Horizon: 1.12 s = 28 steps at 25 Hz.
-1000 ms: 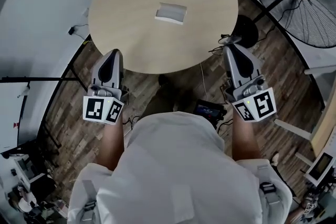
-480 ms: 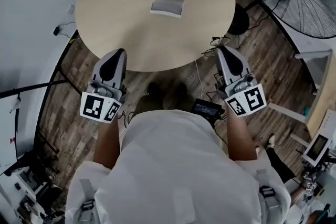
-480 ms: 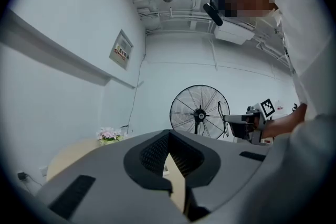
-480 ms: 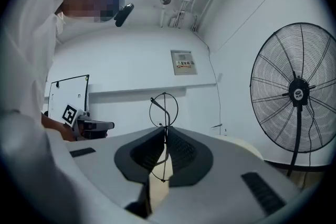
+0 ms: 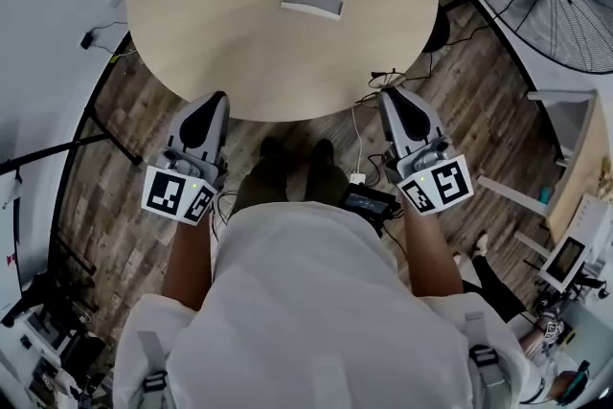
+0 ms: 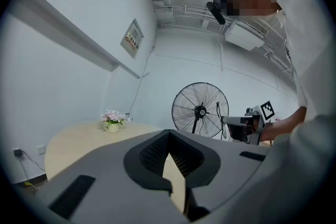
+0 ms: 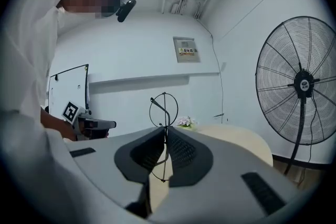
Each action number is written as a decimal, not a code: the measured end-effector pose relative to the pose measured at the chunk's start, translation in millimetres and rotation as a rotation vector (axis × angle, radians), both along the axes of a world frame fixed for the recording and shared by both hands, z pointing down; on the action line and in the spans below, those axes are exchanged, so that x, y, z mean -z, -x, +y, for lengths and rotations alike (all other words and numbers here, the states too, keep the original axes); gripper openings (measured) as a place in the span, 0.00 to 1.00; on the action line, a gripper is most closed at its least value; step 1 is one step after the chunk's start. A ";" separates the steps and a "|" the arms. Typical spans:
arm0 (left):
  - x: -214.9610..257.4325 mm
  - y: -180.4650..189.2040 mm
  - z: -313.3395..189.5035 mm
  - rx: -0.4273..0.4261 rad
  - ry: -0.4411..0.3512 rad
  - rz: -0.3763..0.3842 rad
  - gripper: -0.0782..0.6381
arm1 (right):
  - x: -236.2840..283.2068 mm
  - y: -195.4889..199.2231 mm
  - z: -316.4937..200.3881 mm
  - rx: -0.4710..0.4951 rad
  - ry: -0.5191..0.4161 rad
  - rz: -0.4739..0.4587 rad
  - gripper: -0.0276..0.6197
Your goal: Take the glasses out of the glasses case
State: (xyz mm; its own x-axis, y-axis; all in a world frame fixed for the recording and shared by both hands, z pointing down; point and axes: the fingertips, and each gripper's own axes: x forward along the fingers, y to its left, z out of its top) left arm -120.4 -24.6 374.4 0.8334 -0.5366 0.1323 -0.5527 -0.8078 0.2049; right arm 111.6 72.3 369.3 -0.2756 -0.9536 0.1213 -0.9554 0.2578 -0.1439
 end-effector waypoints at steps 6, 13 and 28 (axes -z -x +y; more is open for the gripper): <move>5.3 -9.0 3.6 -0.045 -0.012 0.013 0.13 | 0.9 4.0 -0.9 0.011 -0.001 0.016 0.09; 17.8 -23.3 2.0 -0.086 -0.040 0.019 0.13 | 11.4 1.0 0.8 0.005 -0.027 0.040 0.09; 23.1 -54.2 8.8 -0.164 -0.040 0.024 0.13 | 19.6 -16.9 7.3 -0.040 -0.040 0.041 0.09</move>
